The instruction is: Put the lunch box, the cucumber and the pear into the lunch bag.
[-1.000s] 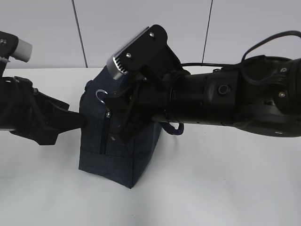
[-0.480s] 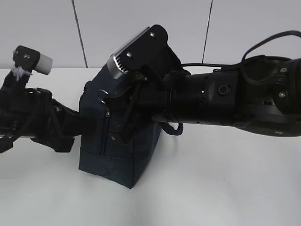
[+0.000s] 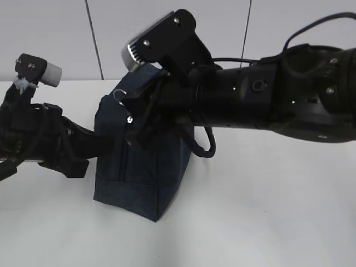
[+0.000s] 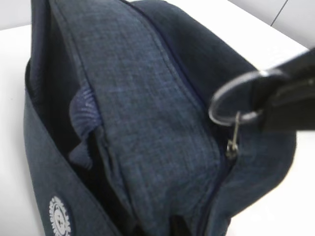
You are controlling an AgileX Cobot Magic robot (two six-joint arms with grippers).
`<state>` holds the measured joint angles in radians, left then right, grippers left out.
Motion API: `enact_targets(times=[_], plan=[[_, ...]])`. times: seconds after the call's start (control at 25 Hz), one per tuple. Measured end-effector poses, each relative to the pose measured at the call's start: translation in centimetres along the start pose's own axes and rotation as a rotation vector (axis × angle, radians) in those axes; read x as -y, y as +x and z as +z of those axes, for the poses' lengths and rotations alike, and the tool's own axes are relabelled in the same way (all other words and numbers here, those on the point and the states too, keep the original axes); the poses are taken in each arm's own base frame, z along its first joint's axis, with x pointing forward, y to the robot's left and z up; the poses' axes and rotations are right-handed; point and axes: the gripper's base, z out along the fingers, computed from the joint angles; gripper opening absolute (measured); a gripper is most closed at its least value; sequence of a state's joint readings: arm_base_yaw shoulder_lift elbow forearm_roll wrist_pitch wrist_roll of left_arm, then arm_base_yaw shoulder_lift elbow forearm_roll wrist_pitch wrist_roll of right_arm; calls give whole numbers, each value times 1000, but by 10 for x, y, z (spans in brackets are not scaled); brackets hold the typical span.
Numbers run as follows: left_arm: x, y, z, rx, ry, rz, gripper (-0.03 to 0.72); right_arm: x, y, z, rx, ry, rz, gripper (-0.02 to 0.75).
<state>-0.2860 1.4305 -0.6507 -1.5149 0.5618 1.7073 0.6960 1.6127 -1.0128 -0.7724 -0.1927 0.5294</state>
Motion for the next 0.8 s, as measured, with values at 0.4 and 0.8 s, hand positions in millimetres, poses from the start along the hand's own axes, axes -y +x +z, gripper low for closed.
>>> enact_targets(times=[0.4, 0.8], plan=[[2, 1, 0, -7, 21, 9, 6, 23, -27, 7, -72, 149, -5, 0], [4, 2, 0, -8, 40, 15, 6, 66, -30, 18, -102, 297, 352, 0]])
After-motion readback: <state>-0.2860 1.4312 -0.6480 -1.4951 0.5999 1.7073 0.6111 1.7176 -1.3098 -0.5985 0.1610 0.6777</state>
